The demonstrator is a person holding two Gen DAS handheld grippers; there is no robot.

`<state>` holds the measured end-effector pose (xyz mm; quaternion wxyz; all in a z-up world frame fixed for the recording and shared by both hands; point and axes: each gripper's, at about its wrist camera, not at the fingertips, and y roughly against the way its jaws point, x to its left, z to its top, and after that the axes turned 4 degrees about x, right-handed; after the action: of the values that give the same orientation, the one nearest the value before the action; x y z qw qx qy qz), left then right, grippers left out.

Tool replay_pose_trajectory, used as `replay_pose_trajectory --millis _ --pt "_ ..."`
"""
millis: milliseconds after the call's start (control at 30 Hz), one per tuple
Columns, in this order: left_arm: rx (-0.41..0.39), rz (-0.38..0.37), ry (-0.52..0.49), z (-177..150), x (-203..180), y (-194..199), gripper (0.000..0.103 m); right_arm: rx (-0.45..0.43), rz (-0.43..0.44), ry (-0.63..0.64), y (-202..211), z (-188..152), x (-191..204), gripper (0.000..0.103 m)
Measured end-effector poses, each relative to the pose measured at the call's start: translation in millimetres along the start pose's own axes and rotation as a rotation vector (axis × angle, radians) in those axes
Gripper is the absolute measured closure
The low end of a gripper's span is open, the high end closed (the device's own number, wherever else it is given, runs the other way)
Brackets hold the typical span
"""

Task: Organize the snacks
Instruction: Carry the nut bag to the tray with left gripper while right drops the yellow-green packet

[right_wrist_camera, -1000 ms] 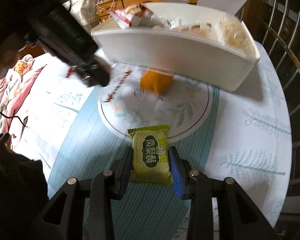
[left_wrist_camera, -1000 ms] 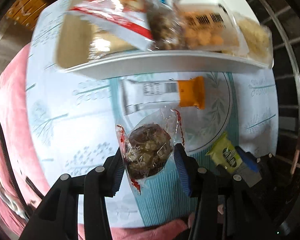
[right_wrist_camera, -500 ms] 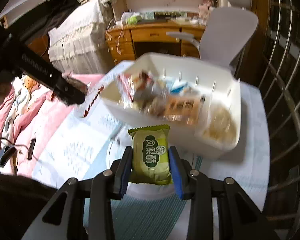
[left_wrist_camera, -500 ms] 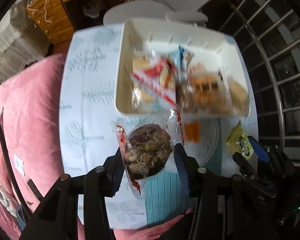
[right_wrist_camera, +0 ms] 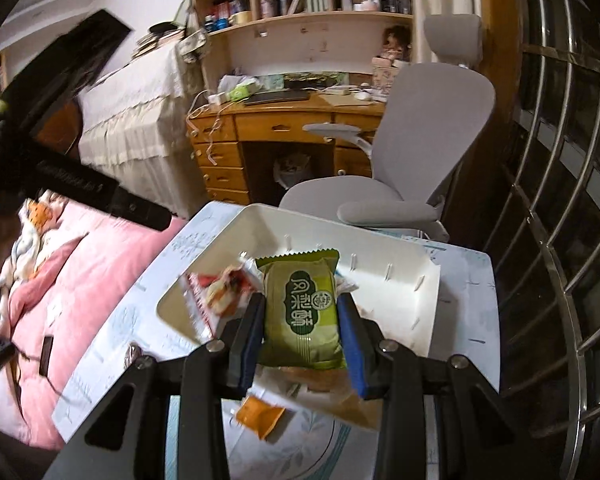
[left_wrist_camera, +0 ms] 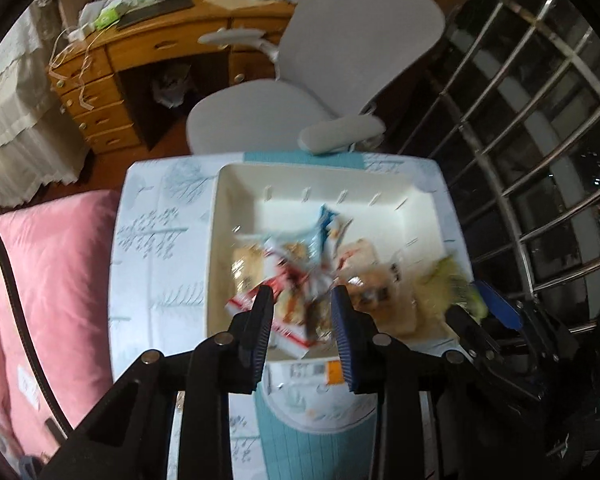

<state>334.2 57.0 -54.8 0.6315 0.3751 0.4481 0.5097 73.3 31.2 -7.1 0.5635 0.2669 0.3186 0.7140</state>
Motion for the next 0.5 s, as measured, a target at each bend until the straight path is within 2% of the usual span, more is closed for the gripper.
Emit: replay_pose_trajectory --millis 33,67,100,167,300,367,500 --pt "-0.02 -0.014 -0.003 -1 -2 -1 0.074 0.003 -0.01 -0.016 -3 0 -3 0.057" --pt "-0.03 -0.023 0.0 -2 -2 -2 0.074 0.022 -0.026 -0.044 -8 1 -7 0.041" --pt "-0.039 -0.035 0.004 -4 -3 -2 0.074 0.034 -0.032 -0.061 -12 0 -9 0.037" --pt "-0.046 -0.052 0.008 -8 -3 -3 0.072 0.05 -0.007 -0.107 -15 -3 -15 0.036" --pt "-0.047 -0.036 0.029 -15 6 -1 0.067 0.074 0.003 -0.135 -16 -10 -18 0.036" --pt "-0.056 -0.032 0.054 -21 14 1 0.055 0.084 0.004 -0.131 -15 -12 -17 0.036" --pt "-0.07 -0.02 0.098 -33 30 4 0.05 0.102 0.032 -0.116 -16 -16 -12 0.036"
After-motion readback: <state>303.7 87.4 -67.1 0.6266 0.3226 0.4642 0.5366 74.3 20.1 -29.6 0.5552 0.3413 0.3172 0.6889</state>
